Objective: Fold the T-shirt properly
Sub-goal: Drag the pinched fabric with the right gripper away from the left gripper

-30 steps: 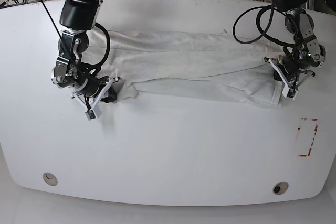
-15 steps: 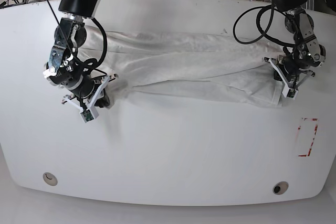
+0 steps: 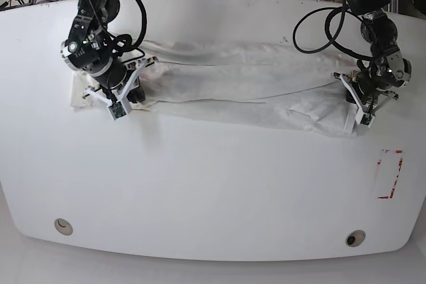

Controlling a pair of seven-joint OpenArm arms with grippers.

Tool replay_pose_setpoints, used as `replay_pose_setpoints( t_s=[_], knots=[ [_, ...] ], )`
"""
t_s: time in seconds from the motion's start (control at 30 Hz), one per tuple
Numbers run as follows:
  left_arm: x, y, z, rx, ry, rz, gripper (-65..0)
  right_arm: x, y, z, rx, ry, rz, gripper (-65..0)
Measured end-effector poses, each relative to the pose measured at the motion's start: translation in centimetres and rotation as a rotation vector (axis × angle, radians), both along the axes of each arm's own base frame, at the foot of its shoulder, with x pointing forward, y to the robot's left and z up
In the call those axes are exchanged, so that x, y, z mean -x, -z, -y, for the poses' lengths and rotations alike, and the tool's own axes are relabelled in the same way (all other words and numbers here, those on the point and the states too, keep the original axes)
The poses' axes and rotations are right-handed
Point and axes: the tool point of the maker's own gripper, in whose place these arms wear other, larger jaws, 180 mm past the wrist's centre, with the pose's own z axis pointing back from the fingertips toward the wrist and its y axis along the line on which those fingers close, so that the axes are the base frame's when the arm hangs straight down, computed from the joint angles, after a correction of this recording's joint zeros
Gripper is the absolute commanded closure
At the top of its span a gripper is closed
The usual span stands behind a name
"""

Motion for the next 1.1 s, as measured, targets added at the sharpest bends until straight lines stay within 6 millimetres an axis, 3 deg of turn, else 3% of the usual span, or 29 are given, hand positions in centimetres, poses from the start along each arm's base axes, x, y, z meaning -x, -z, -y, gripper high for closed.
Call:
replay_pose_setpoints(
  t_s=[0.47, 0.7, 0.87, 1.1],
  knots=[
    [0.0, 0.3, 0.0, 0.021, -0.005, 0.007, 0.0, 4.2, 2.7, -0.3, -0.007, 0.000, -0.103, -3.6],
    [0.0, 0.3, 0.0, 0.021, -0.005, 0.007, 0.0, 4.5, 2.8, -0.3, -0.010, 0.001, -0.108, -3.6],
    [0.0, 0.4, 0.0, 0.022, -0.005, 0.007, 0.0, 4.9, 2.9, 1.3, -0.016, 0.070, -0.113, -4.0],
    [0.0, 0.4, 0.0, 0.021, -0.005, 0.007, 0.0, 3.4, 1.7, 2.6, -0.039, 0.123, -0.062, -4.0]
  ],
)
